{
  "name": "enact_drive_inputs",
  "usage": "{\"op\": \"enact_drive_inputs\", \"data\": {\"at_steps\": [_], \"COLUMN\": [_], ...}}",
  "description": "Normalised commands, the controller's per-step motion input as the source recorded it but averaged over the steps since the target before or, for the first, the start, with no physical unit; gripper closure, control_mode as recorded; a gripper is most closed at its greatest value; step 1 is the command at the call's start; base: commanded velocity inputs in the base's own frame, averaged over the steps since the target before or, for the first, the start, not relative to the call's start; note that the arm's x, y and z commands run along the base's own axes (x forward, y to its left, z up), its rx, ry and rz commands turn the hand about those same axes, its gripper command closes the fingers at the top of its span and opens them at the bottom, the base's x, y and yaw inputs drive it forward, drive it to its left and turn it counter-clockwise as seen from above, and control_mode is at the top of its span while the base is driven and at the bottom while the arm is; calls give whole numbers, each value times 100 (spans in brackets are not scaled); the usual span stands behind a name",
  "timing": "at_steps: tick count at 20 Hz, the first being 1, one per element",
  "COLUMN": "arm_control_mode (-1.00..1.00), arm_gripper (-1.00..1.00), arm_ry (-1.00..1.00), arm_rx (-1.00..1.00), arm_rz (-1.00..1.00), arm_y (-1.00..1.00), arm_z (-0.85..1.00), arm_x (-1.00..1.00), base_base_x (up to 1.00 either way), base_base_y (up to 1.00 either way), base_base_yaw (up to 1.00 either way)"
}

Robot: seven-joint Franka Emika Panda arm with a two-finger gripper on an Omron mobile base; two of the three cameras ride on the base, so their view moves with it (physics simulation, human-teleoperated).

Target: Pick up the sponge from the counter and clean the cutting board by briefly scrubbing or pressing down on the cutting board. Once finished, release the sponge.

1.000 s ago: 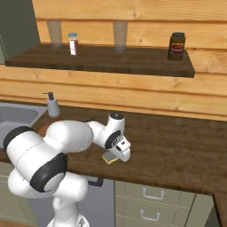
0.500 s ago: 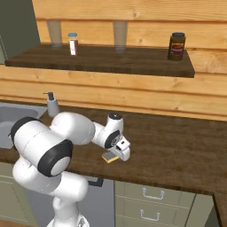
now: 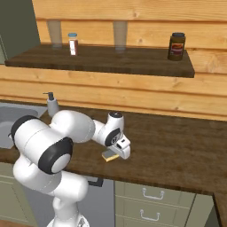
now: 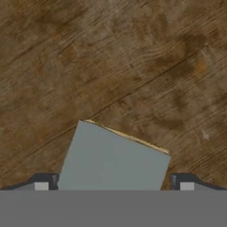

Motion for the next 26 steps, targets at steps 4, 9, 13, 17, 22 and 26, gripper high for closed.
{"op": "enact_drive_inputs", "data": {"at_steps": [4,9,13,17,22,26], "arm_control_mode": [-100,-100,-100,-100,-100,-100], "arm_gripper": [-100,-100,-100,-100,100,100], "arm_ry": [0,0,-3,0,0,0], "arm_rx": [0,0,0,-1,-2,0], "arm_rz": [-3,-2,0,0,0,0], "arm_y": [11,7,0,9,13,10], "arm_z": [0,-4,2,-13,-29,-18], "arm_x": [4,0,-13,0,0,0], "base_base_x": [0,0,0,0,0,0], "base_base_y": [0,0,0,0,0,0], "base_base_yaw": [0,0,0,0,0,0]}}
